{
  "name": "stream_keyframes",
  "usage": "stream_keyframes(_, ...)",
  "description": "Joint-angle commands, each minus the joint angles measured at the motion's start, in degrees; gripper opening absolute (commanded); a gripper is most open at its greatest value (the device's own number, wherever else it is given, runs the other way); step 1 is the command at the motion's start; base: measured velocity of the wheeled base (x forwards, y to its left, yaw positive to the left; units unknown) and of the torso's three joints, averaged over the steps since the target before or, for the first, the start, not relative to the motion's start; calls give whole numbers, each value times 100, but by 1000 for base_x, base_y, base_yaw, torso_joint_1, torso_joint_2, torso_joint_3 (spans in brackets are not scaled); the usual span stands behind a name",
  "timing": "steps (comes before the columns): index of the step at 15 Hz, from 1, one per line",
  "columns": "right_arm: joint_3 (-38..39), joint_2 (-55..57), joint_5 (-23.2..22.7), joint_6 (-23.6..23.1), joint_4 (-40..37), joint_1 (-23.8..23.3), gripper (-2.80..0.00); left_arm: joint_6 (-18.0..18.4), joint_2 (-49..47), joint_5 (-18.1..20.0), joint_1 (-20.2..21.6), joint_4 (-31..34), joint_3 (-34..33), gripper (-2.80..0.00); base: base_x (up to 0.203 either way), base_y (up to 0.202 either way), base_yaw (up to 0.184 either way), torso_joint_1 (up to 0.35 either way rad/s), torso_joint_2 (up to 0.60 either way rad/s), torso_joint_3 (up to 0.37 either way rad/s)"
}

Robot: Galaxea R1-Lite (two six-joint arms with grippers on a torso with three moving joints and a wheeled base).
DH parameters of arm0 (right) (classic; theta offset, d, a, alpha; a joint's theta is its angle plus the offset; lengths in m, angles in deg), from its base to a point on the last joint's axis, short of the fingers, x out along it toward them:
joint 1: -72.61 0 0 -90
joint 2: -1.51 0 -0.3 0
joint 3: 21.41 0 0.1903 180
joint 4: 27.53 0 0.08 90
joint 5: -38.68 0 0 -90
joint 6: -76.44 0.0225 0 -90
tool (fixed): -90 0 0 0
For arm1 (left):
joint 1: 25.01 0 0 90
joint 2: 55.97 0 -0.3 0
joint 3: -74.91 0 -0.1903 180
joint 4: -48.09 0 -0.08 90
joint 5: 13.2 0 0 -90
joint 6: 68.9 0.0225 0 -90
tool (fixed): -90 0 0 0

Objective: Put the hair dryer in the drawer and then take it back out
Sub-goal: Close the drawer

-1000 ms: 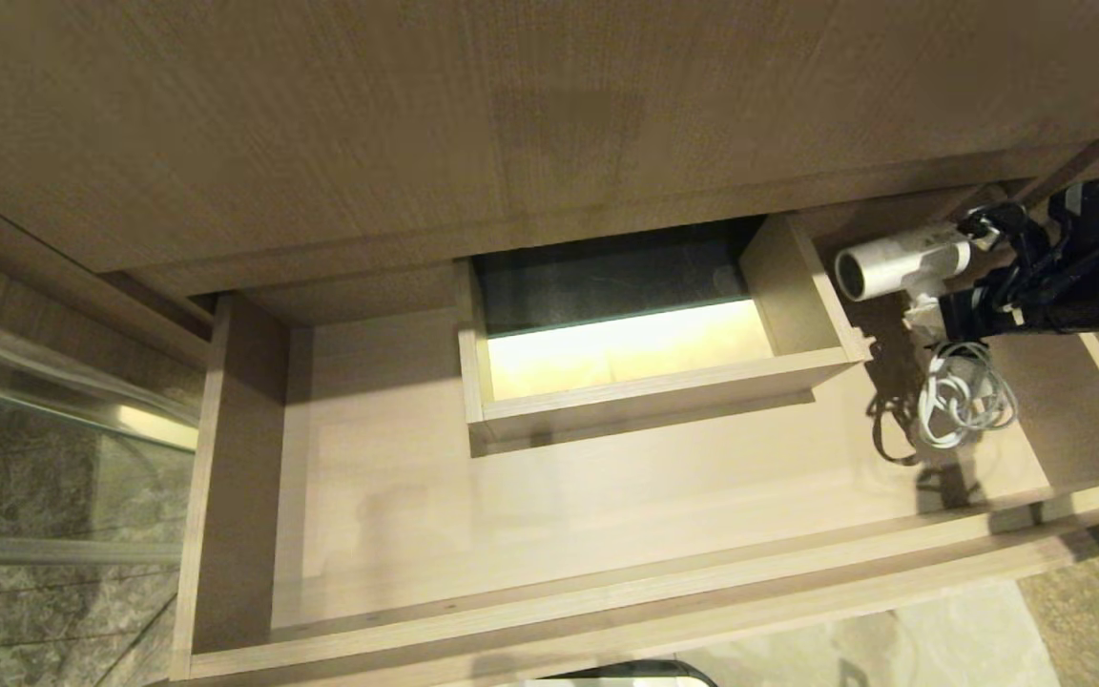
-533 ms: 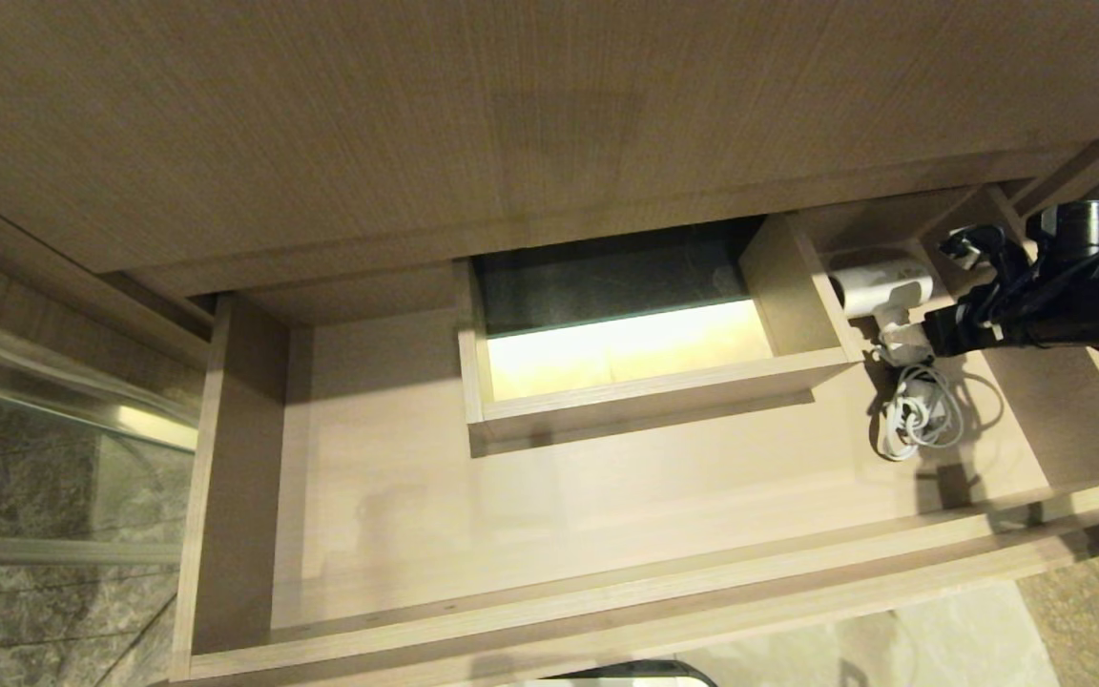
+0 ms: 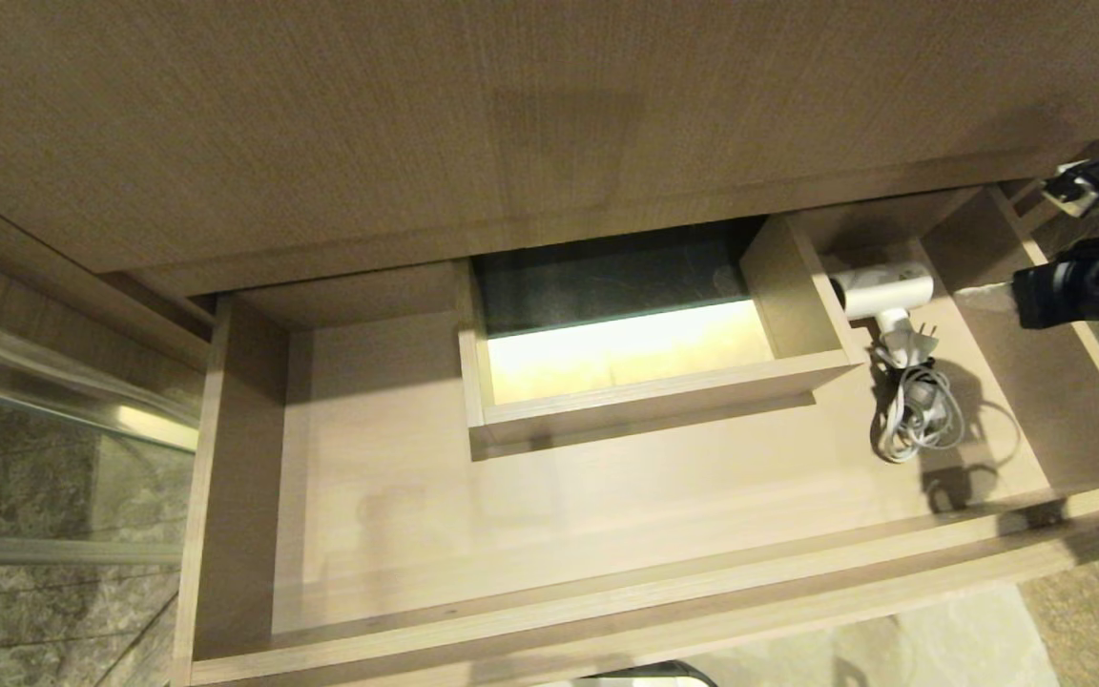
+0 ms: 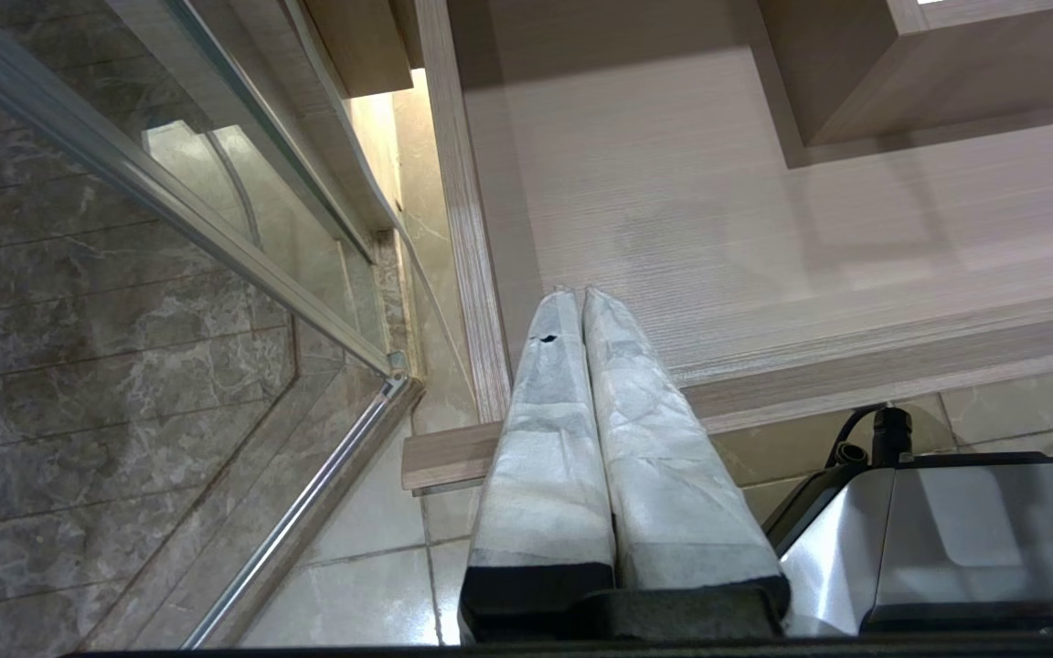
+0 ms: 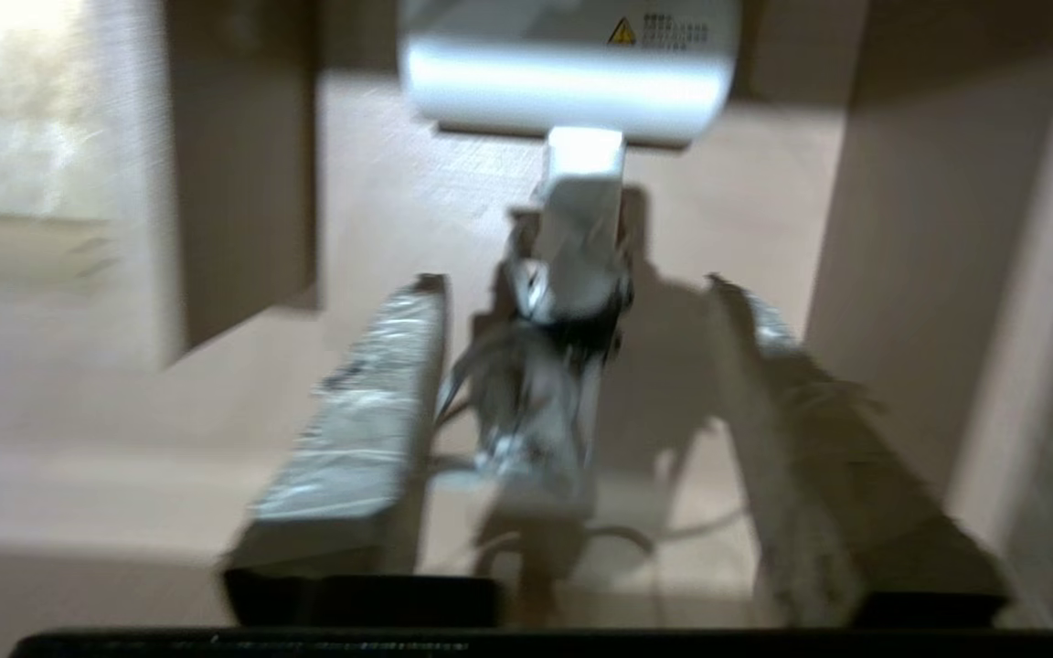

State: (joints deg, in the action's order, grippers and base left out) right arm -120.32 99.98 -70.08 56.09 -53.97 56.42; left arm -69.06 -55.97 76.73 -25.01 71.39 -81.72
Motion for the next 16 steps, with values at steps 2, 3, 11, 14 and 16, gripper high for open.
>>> stream_keyframes(2,303,-1567,-11,-16,-850,-2,-280,-2,0,-1,0,-1,-9,-280,0,0,0,0,0,0)
stream_keyframes(3,347,-1947,-23,-13,-1262,83,-280,-2,0,-1,0,-1,-9,-280,0,0,0,0,0,0)
stream_keyframes(11,1610,-4313,-89,-113,-3610,2090,-280,-2,0,-1,0,-1,-9,-280,0,0,0,0,0,0)
stream_keyframes(14,2204,-4914,-38,-149,-3838,2346,-280,-2,0,-1,0,-1,-9,-280,0,0,0,0,0,0)
stream_keyframes(16,2624,-4998,-25,-304,-3907,2739,-280,7,0,-1,0,-1,-9,-280,0,0,0,0,0,0)
